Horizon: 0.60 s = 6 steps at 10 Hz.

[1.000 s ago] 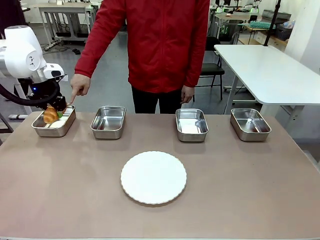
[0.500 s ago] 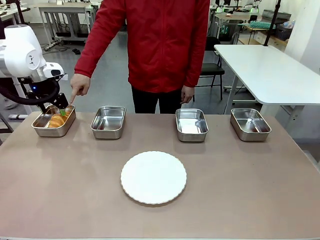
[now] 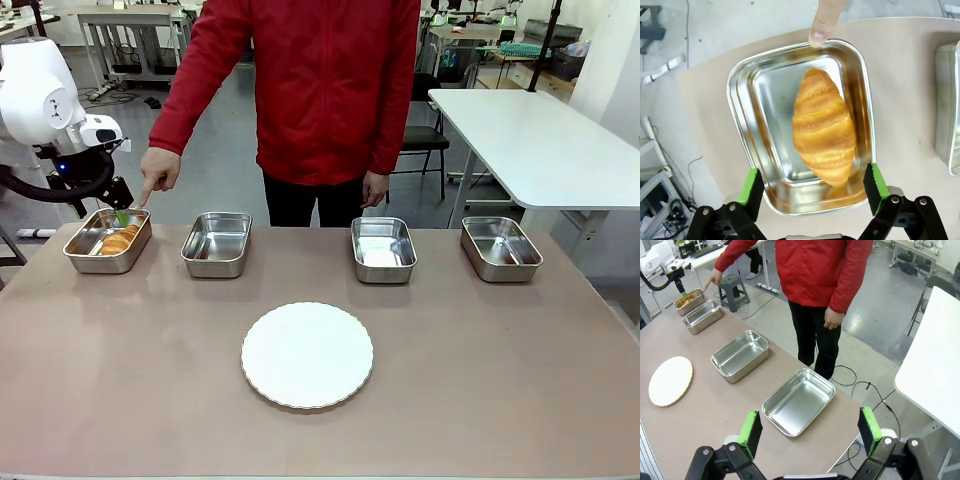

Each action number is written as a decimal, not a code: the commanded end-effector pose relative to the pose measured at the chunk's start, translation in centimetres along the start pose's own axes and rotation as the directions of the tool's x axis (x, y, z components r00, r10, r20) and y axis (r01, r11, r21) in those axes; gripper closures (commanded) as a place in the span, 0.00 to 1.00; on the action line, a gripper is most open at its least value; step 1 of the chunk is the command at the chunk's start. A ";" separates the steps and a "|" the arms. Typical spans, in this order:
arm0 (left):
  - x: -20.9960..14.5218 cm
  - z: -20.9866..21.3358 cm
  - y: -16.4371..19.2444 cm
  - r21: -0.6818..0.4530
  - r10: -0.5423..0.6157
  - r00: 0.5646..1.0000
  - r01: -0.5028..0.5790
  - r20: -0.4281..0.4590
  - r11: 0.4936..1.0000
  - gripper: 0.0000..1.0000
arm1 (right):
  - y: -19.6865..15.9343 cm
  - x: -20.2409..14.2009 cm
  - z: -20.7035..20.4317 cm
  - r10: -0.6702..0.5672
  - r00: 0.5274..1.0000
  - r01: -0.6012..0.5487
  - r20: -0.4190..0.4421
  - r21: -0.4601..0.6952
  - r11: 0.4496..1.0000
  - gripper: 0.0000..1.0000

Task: Place the bread in the container.
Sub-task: Place the Butter Roll into the Airtight Container indicated by the human.

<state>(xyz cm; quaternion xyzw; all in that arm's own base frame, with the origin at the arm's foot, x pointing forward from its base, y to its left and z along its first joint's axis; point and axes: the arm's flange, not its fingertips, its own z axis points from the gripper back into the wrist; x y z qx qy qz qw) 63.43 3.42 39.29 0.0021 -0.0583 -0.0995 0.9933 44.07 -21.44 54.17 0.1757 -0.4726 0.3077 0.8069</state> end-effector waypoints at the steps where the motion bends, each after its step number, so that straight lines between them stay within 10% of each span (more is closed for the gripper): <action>1: 0.1 -0.3 0.0 0.009 -0.010 1.000 0.010 0.003 1.000 0.00 | 0.1 0.0 0.1 0.005 1.000 -0.005 0.006 0.000 1.000 0.00; 6: 0.1 -0.3 0.0 0.009 -0.010 1.000 0.010 0.003 1.000 0.00 | 0.1 0.0 0.1 0.005 1.000 -0.005 0.006 0.000 1.000 0.00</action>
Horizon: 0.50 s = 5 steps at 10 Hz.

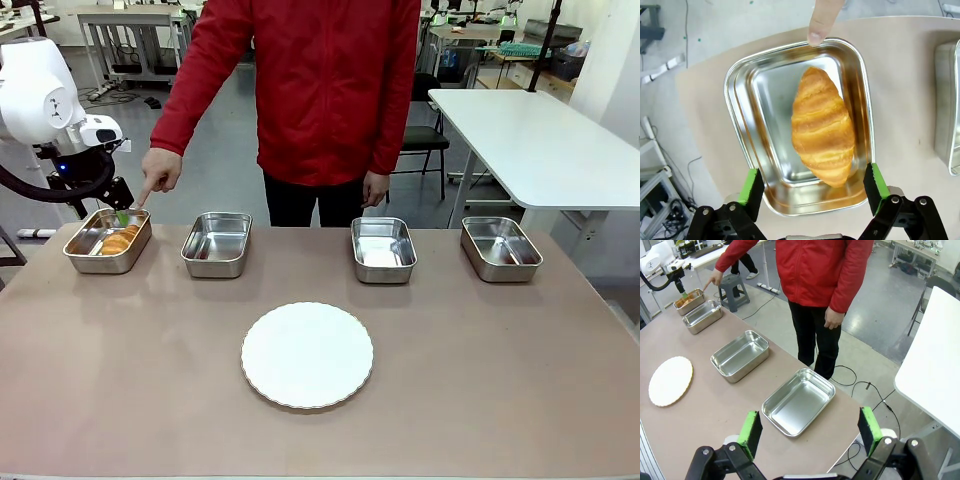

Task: Place the bread in the container.
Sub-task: Place the Butter Roll into the Airtight Container indicated by the human.

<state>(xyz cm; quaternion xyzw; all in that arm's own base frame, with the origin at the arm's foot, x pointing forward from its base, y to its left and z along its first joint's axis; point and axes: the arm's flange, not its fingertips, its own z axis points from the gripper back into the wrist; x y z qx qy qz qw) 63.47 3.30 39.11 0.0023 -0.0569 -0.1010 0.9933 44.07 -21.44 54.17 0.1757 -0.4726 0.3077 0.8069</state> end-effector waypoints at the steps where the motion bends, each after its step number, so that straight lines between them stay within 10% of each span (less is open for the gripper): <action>1: 0.1 -0.1 0.1 0.010 -0.007 1.000 0.007 0.006 1.000 0.00 | 0.1 0.0 0.1 0.005 1.000 -0.005 0.006 0.000 1.000 0.00; 5: -2.5 2.8 -1.2 -0.039 0.008 0.999 -0.007 0.042 0.999 0.00 | 0.1 0.0 0.1 0.005 1.000 -0.005 0.006 0.000 1.000 0.00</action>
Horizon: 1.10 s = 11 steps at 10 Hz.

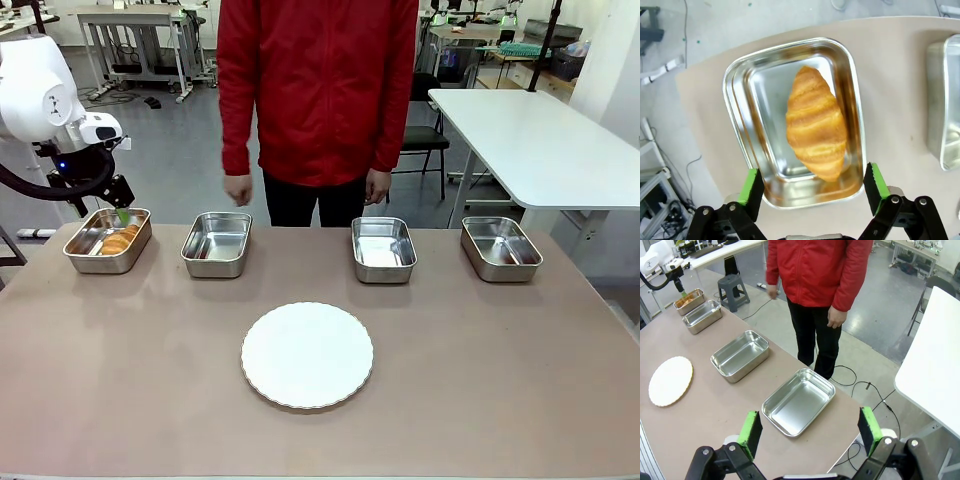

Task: Place the bread in the container.
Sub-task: Place the Butter Roll into the Airtight Container indicated by the human.

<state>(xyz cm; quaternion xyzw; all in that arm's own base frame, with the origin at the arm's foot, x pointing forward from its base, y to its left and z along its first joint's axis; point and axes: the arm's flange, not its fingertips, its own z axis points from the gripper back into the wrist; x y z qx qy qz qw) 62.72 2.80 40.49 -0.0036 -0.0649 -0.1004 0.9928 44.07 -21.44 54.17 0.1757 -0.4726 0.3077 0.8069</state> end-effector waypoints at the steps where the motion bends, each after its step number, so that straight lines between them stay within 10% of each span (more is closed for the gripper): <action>1: -3.3 2.3 -0.9 -0.022 0.009 0.999 -0.008 0.044 1.000 0.00 | 0.1 0.0 0.1 0.004 1.000 -0.004 0.006 0.000 1.000 0.00; 11: -22.3 9.3 -2.7 -0.052 0.062 0.969 -0.051 0.238 0.997 0.00 | 0.1 0.0 0.1 0.004 1.000 -0.004 0.006 0.000 1.000 0.00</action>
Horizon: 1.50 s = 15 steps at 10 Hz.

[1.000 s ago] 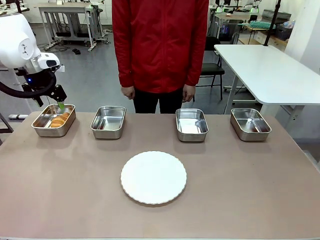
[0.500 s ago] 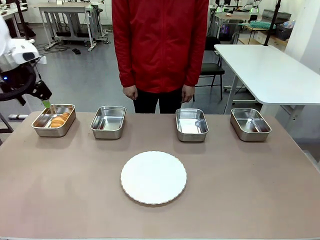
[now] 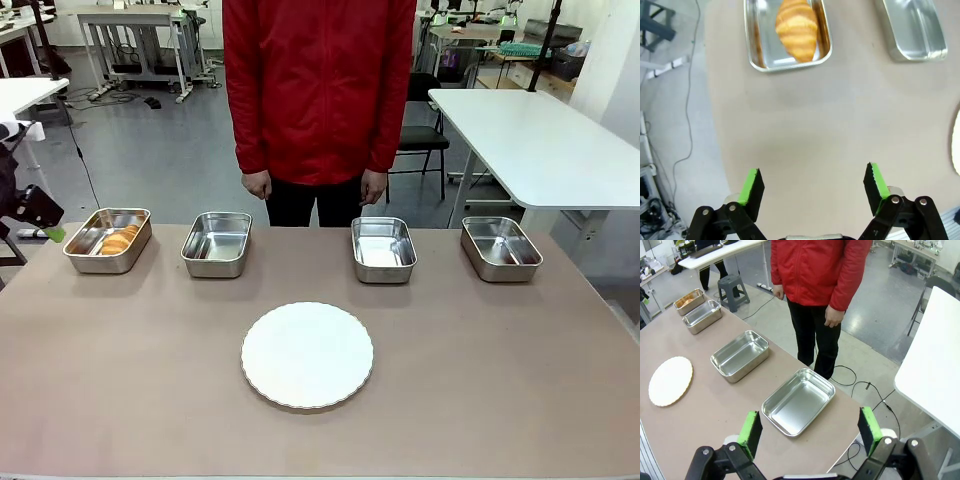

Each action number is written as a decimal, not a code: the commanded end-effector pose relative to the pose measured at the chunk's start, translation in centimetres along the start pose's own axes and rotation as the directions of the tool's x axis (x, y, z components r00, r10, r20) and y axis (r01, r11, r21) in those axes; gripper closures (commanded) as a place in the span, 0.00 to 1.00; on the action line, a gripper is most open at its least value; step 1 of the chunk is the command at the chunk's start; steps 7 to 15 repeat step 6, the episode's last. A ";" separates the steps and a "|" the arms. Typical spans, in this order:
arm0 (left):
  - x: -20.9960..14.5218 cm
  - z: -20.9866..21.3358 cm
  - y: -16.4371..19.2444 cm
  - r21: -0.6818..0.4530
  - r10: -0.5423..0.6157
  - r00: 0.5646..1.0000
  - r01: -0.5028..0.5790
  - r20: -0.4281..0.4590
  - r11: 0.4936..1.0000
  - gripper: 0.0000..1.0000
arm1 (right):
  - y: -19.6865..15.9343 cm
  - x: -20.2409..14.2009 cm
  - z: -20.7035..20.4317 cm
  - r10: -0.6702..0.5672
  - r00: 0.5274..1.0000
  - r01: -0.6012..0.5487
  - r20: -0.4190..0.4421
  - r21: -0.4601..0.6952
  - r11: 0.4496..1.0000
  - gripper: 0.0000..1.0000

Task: Place the bread in the container.
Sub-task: Place the Butter Roll into the Airtight Container indicated by the human.

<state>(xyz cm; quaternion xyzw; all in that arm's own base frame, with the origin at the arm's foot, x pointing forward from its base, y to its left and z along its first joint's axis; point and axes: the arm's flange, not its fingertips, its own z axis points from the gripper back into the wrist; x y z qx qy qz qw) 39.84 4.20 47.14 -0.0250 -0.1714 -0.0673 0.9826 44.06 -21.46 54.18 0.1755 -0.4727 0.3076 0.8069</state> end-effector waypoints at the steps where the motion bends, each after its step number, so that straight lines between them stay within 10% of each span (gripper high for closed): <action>1: -1.4 -0.5 0.8 -0.039 -0.031 0.999 0.031 0.009 0.999 0.00 | 0.1 0.0 0.1 0.005 1.000 -0.005 0.006 0.000 1.000 0.00; 15: -0.8 -0.1 0.1 -0.009 -0.001 1.000 0.001 -0.001 1.000 0.00 | 0.1 0.0 0.1 0.005 1.000 -0.005 0.006 0.000 1.000 0.00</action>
